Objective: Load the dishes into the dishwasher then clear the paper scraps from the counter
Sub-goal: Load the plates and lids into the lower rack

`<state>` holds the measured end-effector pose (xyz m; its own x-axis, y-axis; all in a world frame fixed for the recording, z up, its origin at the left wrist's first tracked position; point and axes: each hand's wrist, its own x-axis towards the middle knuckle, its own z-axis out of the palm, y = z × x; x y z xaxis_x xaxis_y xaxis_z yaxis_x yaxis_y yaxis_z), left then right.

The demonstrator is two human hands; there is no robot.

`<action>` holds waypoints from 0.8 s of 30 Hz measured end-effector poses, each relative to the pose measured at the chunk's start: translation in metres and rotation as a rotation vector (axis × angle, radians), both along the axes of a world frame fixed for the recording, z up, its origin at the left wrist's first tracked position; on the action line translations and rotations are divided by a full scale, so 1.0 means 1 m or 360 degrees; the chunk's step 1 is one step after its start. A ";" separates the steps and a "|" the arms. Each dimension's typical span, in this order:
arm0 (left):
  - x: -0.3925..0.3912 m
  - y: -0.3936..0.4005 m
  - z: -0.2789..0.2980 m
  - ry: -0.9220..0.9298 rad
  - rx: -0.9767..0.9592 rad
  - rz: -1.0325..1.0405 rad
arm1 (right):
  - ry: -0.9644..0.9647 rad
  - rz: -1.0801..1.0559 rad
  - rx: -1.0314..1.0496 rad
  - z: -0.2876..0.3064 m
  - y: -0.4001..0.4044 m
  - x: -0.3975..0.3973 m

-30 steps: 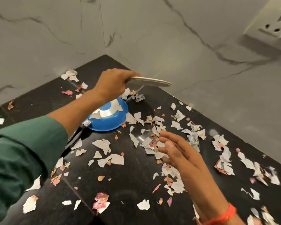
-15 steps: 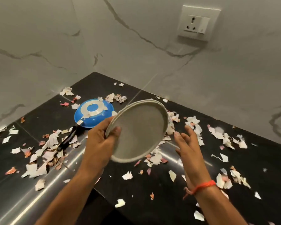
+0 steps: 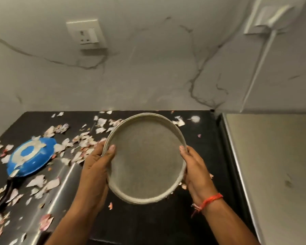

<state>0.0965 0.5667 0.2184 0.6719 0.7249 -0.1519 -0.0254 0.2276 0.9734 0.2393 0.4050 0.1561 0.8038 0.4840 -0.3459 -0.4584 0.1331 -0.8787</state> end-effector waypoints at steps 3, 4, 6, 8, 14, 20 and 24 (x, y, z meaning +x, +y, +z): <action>0.026 -0.025 0.001 0.0055 0.0037 -0.0243 | -0.0039 -0.0202 -0.0001 -0.001 -0.035 0.007; 0.032 -0.031 0.001 0.0070 0.0076 -0.0297 | -0.0044 -0.0258 -0.0009 -0.002 -0.043 0.008; 0.045 -0.045 0.002 0.0121 0.0118 -0.0400 | -0.0040 -0.0374 -0.0027 -0.006 -0.062 0.006; 0.057 -0.056 0.002 0.0159 0.0133 -0.0502 | -0.0040 -0.0468 -0.0031 -0.008 -0.079 0.002; 0.088 -0.088 -0.003 0.0214 0.0105 -0.0866 | -0.0006 -0.0818 -0.0128 -0.019 -0.124 -0.012; 0.111 -0.114 -0.018 0.0273 0.0044 -0.1159 | 0.0094 -0.1120 -0.0188 -0.030 -0.159 -0.034; 0.120 -0.132 -0.031 0.0332 -0.0016 -0.1366 | 0.0170 -0.1321 -0.0241 -0.038 -0.179 -0.056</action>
<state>0.2162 0.4349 0.1875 0.9417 -0.0192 -0.3358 0.3360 0.0949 0.9371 0.1829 0.2258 0.1177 0.8370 -0.3058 -0.4538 -0.3458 0.3471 -0.8717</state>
